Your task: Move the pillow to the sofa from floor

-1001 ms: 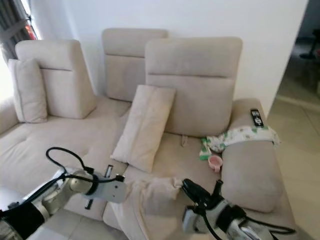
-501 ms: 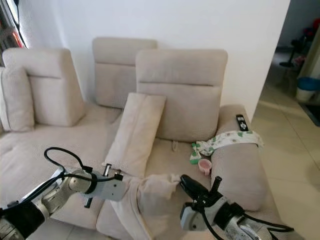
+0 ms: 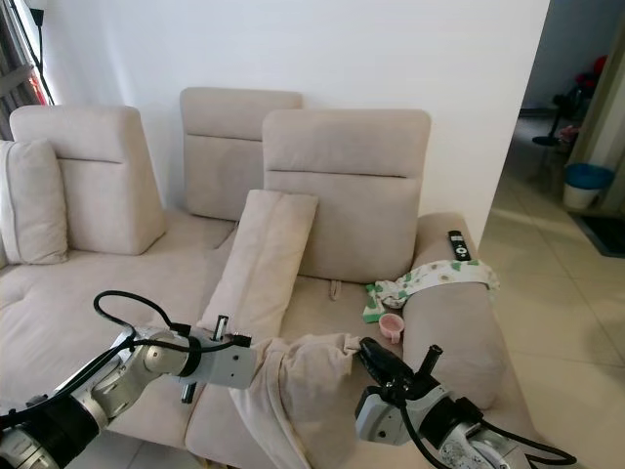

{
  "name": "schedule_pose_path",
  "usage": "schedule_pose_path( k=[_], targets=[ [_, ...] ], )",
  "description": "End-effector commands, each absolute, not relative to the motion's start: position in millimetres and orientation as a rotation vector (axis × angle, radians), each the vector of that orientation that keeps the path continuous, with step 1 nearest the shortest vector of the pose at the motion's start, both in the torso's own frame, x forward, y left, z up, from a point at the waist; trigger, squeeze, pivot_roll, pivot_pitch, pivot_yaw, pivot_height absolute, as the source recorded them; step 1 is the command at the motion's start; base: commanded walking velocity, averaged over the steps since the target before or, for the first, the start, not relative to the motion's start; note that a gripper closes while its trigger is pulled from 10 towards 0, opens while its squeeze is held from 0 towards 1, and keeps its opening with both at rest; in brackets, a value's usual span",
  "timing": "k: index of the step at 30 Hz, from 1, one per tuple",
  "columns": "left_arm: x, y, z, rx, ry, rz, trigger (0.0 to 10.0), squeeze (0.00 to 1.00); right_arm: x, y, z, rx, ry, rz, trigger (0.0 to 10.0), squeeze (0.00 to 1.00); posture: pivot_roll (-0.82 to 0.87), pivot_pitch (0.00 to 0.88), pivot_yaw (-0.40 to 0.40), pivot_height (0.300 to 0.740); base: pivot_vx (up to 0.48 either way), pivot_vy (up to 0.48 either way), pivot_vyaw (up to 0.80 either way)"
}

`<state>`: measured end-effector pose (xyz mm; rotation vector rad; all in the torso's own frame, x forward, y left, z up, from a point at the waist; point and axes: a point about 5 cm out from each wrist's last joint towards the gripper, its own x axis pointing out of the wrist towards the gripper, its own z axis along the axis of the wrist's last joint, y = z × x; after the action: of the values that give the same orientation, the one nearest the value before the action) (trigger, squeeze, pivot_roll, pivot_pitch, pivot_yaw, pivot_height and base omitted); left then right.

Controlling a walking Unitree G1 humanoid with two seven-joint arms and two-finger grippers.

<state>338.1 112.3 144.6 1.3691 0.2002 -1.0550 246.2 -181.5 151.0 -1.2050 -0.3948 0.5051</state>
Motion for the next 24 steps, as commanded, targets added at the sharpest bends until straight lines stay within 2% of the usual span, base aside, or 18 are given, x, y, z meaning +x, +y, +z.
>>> schedule_pose_path(
  k=[1, 6, 24],
  targets=[
    [336, 101, 151, 1.341, 0.128, -1.073, 10.0, 0.00, 244, -172, 162, -1.177, -0.470, 0.511, 10.0, 0.00, 0.09, 0.000, 0.052, 0.740, 0.000, 0.000, -0.78],
    [337, 99, 152, 1.334, 0.115, -1.071, 10.0, 0.00, 244, -171, 164, -1.172, -0.492, 0.520, 10.0, 0.00, 0.09, 0.000, 0.051, 0.740, 0.000, 0.000, -0.65],
    [339, 87, 161, 1.291, 0.030, -1.043, 10.0, 0.00, 247, -166, 177, -1.152, -0.547, 0.478, 10.0, 0.00, 0.08, 0.000, 0.049, 0.740, 0.000, 0.000, 0.00]
  ],
)
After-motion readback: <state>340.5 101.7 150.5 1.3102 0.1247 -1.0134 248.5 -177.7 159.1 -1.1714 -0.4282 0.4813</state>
